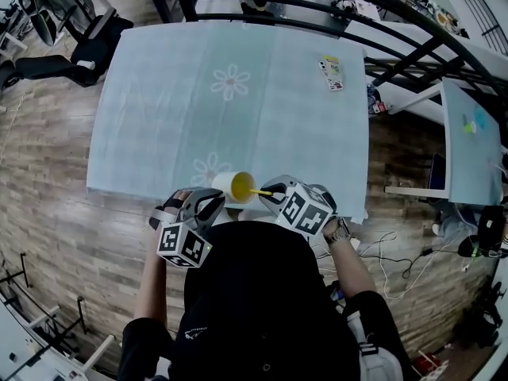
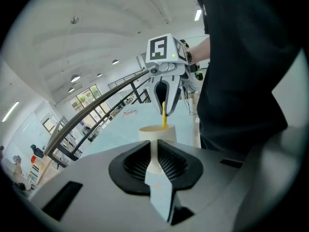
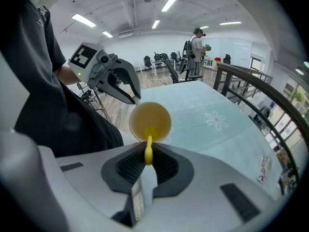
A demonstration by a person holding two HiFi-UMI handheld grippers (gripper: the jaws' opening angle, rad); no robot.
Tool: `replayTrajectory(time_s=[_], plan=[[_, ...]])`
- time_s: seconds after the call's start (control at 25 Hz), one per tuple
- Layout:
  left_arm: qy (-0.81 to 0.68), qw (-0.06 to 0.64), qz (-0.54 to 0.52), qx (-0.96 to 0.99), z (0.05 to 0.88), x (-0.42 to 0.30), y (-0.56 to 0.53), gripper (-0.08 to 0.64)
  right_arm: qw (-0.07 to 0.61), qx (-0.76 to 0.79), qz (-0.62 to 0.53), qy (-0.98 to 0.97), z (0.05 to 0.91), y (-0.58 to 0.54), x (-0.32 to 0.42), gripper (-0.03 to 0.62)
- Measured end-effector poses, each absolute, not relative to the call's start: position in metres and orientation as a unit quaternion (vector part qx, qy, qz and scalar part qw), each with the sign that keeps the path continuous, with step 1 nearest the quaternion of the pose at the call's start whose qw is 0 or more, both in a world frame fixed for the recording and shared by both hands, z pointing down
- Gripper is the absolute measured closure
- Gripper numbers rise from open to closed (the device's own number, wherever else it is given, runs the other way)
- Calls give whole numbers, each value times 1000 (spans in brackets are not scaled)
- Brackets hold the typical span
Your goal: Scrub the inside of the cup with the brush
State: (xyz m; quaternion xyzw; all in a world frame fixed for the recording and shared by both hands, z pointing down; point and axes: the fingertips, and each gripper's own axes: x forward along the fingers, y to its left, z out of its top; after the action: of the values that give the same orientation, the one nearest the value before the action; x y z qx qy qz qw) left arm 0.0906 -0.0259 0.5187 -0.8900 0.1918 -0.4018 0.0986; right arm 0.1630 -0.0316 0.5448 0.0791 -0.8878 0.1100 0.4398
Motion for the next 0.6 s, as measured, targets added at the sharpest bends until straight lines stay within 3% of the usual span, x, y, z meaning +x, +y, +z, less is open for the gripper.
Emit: replayTrajectory(time_s=[0.6], plan=[[180, 104, -414, -886, 535, 104, -16, 506, 437, -5, 75, -897, 538, -4, 153, 555]])
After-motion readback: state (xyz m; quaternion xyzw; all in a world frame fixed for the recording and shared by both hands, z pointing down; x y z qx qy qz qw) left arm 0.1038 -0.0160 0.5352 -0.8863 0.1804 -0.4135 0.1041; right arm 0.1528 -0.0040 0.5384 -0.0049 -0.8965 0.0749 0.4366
